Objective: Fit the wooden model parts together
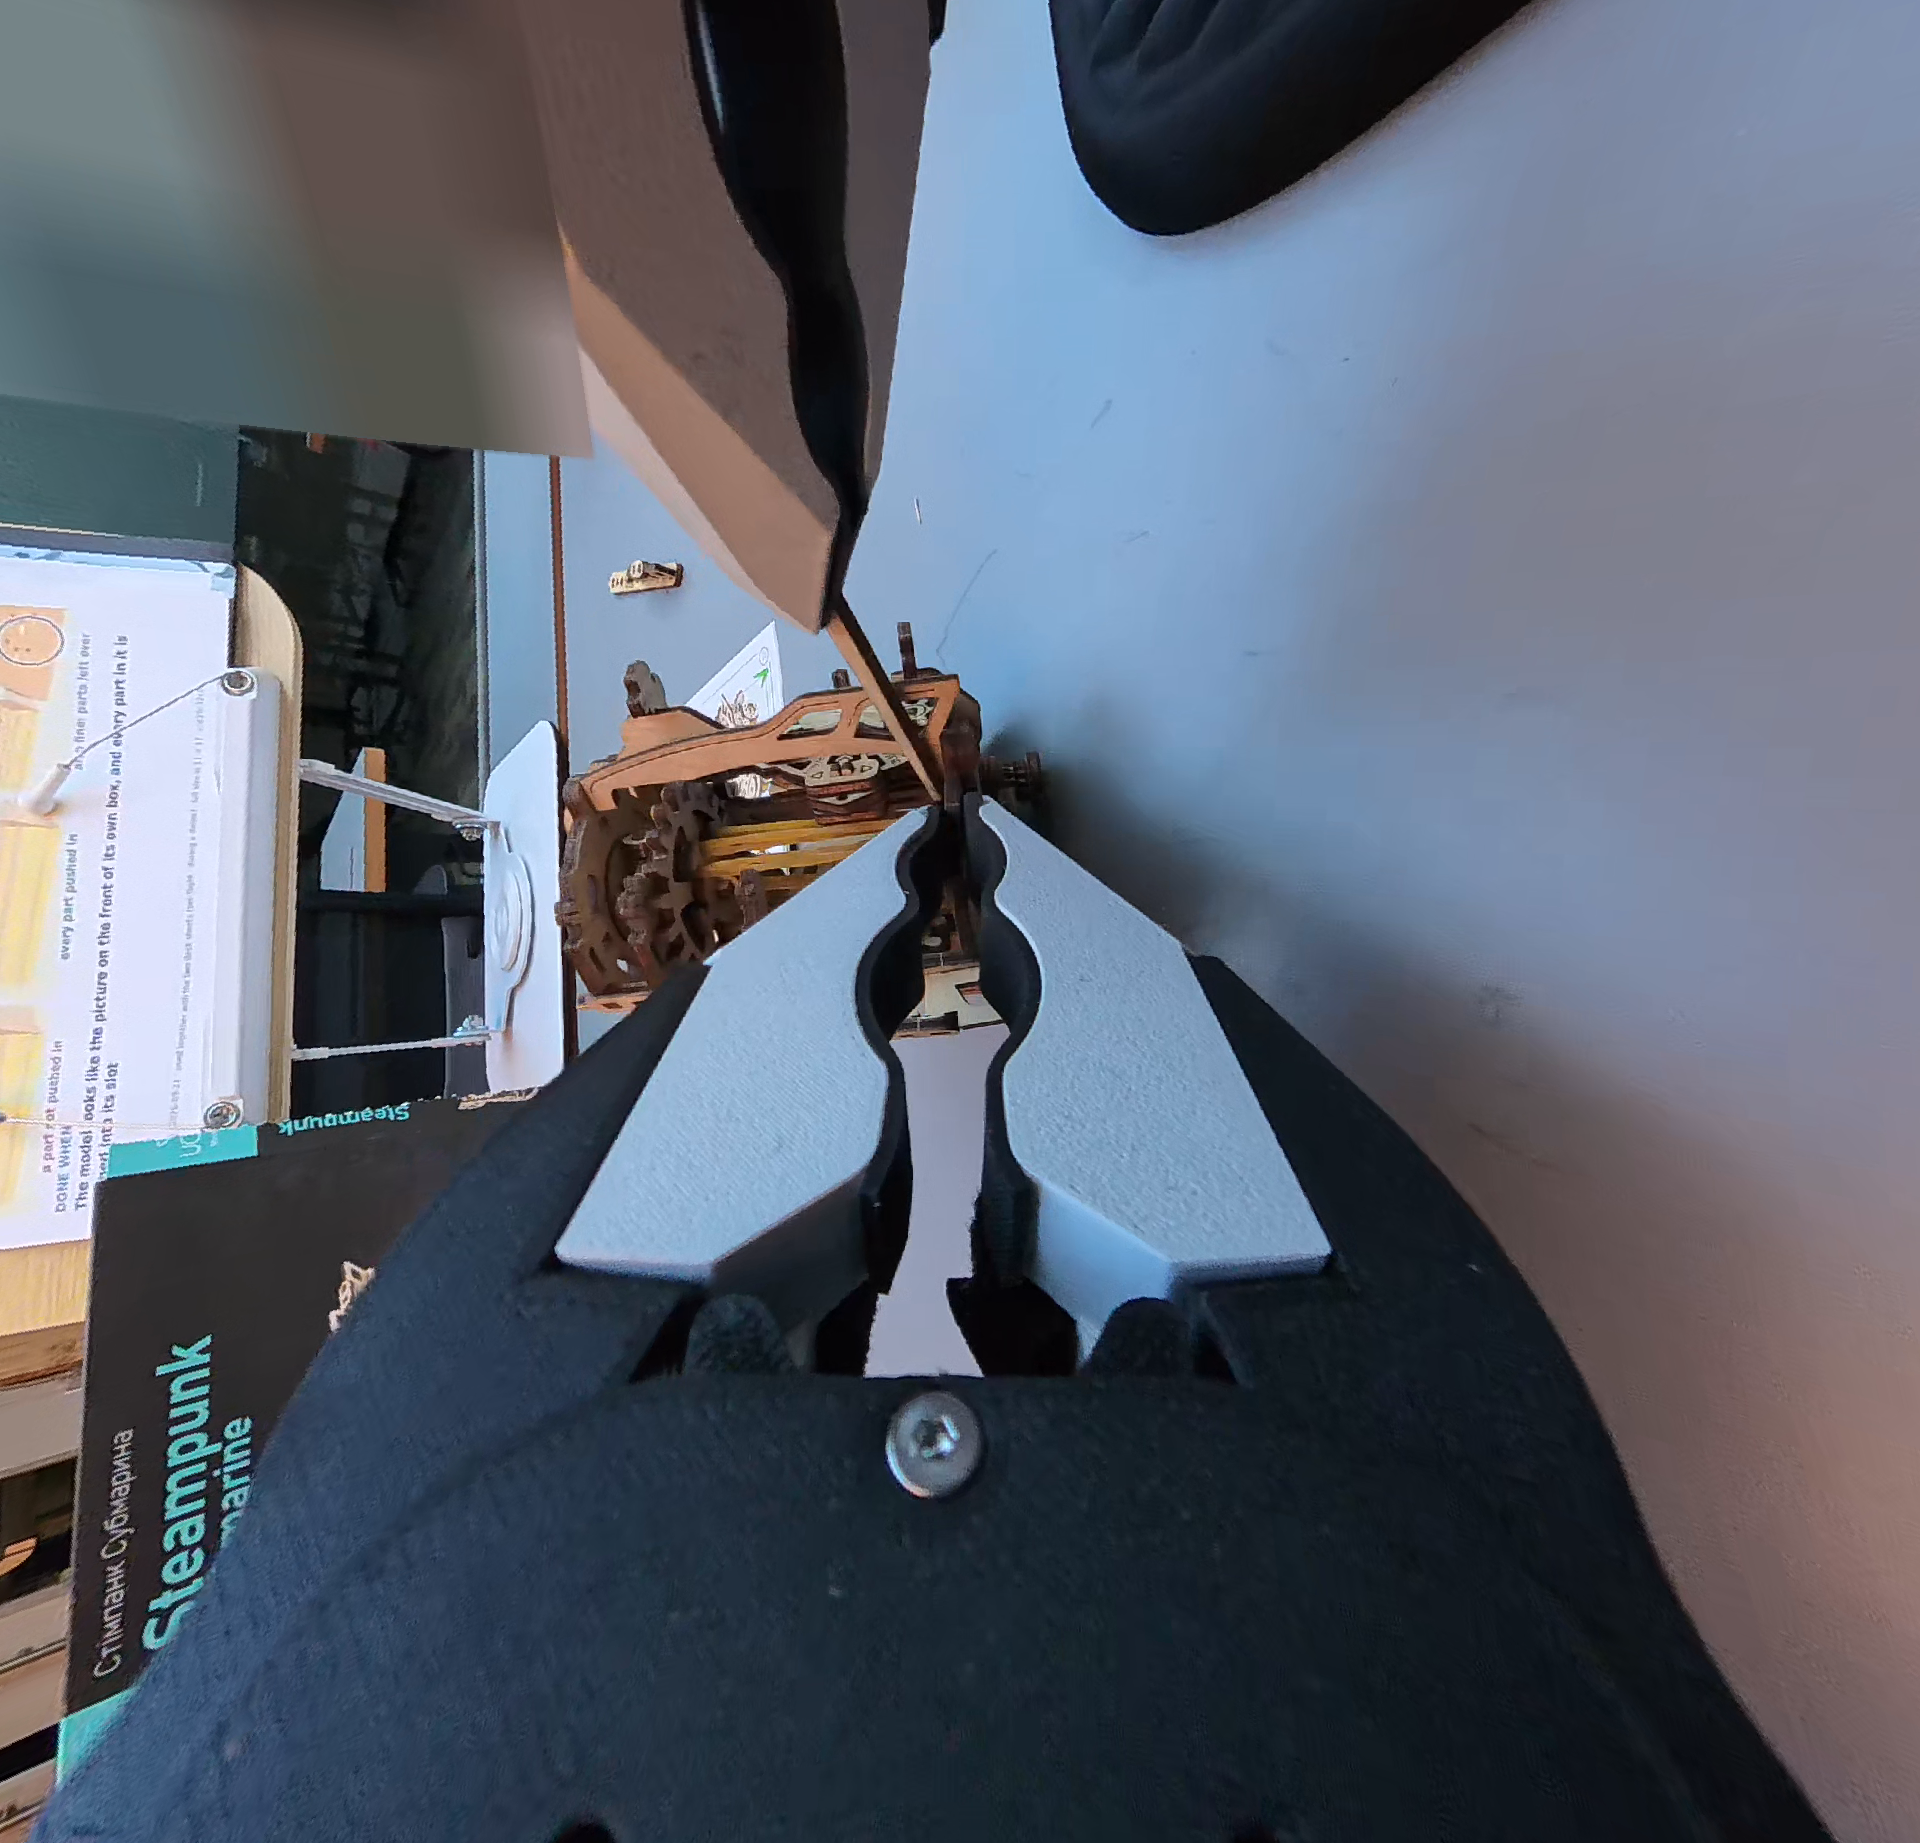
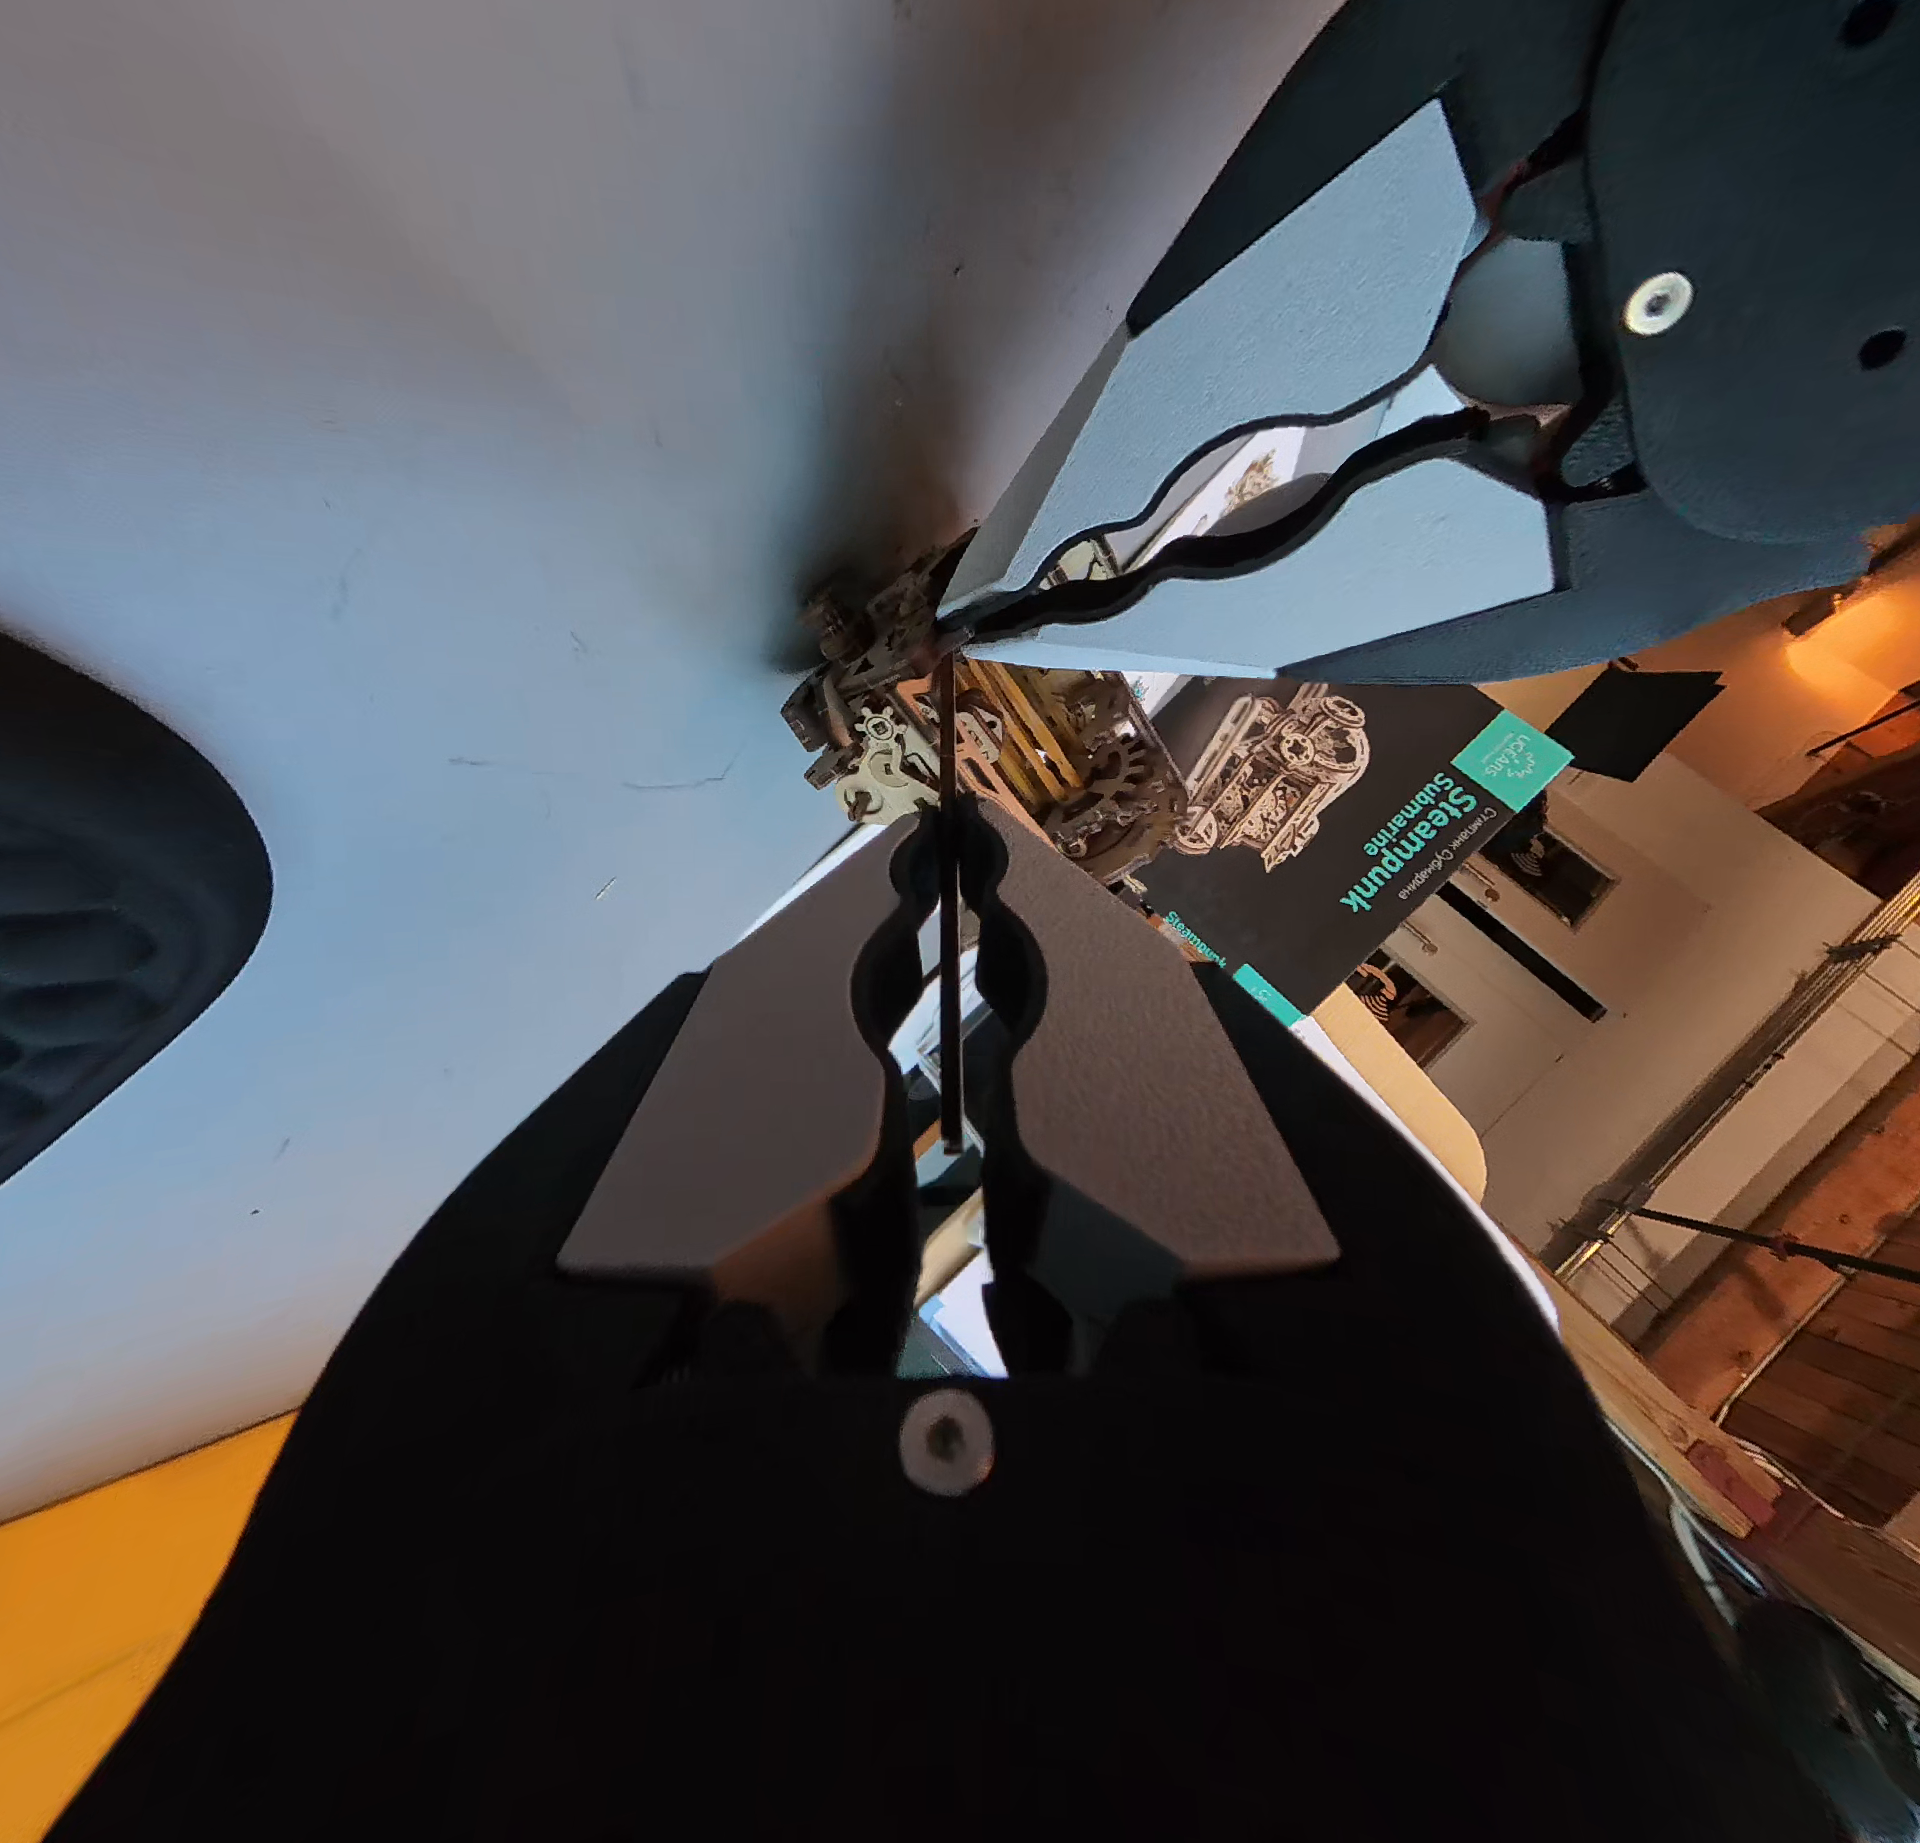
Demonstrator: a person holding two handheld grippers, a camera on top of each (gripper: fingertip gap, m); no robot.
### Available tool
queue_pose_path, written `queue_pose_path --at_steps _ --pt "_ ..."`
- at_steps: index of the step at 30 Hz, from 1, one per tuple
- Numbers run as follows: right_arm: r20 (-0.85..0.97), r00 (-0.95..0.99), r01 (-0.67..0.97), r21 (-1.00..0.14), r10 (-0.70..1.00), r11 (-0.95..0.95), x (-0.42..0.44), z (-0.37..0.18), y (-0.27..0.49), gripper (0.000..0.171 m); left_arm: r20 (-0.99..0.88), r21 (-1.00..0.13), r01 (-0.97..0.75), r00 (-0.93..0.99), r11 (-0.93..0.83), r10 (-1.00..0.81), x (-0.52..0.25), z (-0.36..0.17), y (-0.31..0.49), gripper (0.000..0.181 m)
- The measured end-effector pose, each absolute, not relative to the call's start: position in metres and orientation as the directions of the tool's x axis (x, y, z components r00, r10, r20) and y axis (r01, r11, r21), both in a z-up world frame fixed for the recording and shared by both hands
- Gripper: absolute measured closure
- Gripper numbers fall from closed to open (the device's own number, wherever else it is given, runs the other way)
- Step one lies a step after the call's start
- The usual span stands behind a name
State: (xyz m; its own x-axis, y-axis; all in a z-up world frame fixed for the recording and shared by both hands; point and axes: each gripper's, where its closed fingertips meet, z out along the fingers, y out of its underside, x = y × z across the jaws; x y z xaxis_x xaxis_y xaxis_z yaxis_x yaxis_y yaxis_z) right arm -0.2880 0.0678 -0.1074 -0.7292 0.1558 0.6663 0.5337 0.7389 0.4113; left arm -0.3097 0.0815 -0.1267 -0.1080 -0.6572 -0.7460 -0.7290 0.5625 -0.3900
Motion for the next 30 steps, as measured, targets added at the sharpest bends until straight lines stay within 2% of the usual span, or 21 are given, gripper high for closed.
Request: queue_pose_path --at_steps 9,22,30 --pt "0.688 -0.713 0.546 0.420 0.139 0.725 -0.293 -0.101 0.070 0.170 -0.740 -0.399 -0.736 -0.095 0.547 -0.666 -0.310 -0.126 0.083 0.181" --pt "0.671 -0.741 0.522 0.553 0.024 0.649 -0.294 -0.103 0.074 0.170 -0.745 -0.406 -0.727 -0.088 0.554 -0.661 -0.310 -0.127 0.079 0.181" --pt "0.630 -0.776 0.499 0.593 0.021 0.632 -0.294 -0.104 0.072 0.171 -0.738 -0.413 -0.727 -0.086 0.548 -0.669 -0.310 -0.126 0.077 0.181"
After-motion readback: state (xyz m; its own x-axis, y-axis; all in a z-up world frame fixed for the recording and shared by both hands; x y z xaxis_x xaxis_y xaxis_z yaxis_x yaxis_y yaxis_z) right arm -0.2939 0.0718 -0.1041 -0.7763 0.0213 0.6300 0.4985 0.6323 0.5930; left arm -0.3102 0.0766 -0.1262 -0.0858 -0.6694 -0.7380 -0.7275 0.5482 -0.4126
